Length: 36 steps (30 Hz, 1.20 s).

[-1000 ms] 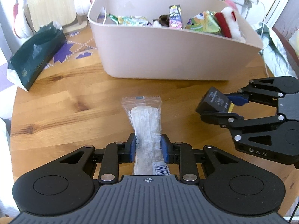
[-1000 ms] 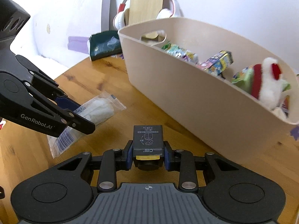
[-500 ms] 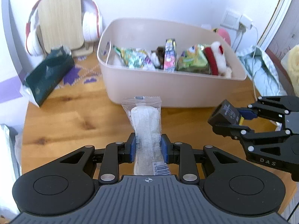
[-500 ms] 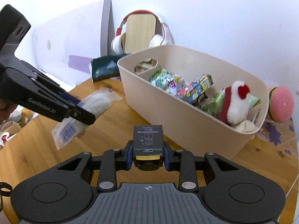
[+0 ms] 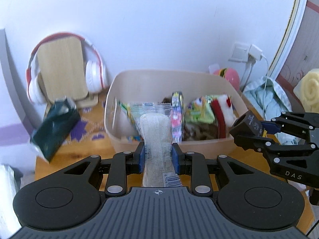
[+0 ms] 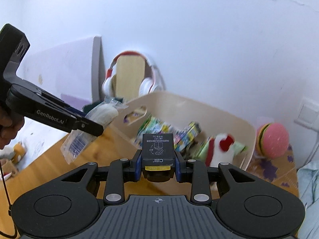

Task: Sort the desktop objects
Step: 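Lift the wrapped pad and black-yellow box over the basket with both tools, then open both tools to drop the pad and small box into the basket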

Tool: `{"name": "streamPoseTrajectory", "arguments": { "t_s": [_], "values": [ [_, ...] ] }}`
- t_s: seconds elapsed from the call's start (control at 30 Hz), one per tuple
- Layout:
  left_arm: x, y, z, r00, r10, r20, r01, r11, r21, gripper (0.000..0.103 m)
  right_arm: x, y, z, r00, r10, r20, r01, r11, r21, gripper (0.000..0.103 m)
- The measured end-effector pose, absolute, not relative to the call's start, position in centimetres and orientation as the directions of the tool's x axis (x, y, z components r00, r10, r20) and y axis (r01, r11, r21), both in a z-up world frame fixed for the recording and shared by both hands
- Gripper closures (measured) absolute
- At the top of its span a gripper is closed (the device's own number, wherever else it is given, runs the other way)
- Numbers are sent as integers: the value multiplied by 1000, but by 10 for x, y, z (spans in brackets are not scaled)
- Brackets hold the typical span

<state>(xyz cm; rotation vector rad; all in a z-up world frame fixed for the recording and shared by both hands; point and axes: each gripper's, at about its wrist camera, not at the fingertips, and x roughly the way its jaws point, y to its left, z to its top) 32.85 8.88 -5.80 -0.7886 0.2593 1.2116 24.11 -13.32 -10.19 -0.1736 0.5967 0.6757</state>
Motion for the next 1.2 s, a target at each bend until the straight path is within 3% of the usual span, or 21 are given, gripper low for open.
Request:
{"name": "streamPoseTrajectory", "arguments": {
  "t_s": [0.4, 0.8, 1.2],
  "values": [
    [338, 135, -47, 337, 783, -523, -924, 169, -342, 76, 291, -134, -91, 692, 472, -546, -560, 828, 6, 73],
    [362, 195, -73, 322, 736, -595, -932, 135, -338, 76, 313, -111, -127, 656, 429, -621, -555, 831, -13, 73],
    [369, 203, -103, 348, 648, -677, -924, 114, -366, 73, 316, -106, -149, 611, 409, -677, -566, 824, -14, 73]
  ]
}}
